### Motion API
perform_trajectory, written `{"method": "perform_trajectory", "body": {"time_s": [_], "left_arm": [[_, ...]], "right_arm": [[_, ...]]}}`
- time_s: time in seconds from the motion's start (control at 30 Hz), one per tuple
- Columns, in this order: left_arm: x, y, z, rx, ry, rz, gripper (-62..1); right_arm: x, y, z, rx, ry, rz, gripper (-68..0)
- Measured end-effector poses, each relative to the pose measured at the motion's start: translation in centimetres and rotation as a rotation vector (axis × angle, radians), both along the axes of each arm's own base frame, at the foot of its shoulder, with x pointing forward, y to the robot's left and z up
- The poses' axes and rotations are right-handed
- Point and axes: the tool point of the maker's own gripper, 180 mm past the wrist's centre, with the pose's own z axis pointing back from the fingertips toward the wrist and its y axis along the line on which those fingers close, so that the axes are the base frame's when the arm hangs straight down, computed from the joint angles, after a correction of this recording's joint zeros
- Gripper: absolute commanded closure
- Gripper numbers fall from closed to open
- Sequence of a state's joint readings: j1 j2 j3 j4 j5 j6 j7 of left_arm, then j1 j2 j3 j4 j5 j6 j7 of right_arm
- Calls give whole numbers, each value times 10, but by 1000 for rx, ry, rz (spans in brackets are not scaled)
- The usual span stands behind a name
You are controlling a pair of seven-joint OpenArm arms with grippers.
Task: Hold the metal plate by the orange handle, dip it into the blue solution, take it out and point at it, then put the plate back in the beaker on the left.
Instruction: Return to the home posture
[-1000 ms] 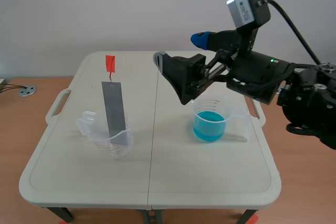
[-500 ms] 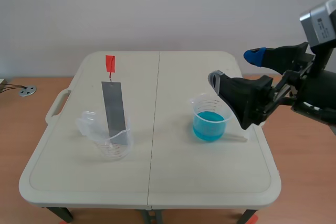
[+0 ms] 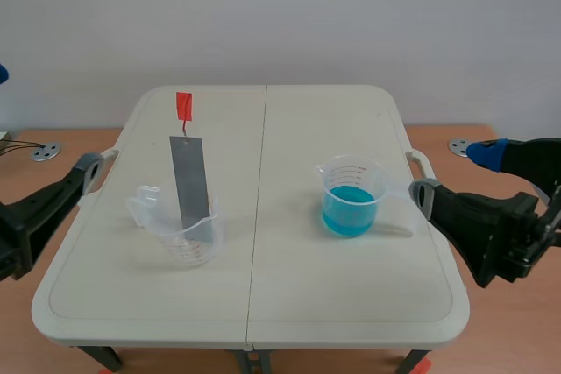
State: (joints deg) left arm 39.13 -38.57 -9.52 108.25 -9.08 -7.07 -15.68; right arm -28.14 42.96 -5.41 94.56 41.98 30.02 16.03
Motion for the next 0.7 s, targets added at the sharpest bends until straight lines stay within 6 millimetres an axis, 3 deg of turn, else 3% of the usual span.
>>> {"method": "perform_trajectory", "body": {"time_s": [0.3, 0.7], "left_arm": [[-6, -48, -4, -102, 22, -119, -623], [-3, -54, -3, -107, 20, -130, -623]], "right_arm": [[-6, -11, -10, -43, 43, -26, -617], [-3, -11, -7, -35, 32, -34, -617]]}}
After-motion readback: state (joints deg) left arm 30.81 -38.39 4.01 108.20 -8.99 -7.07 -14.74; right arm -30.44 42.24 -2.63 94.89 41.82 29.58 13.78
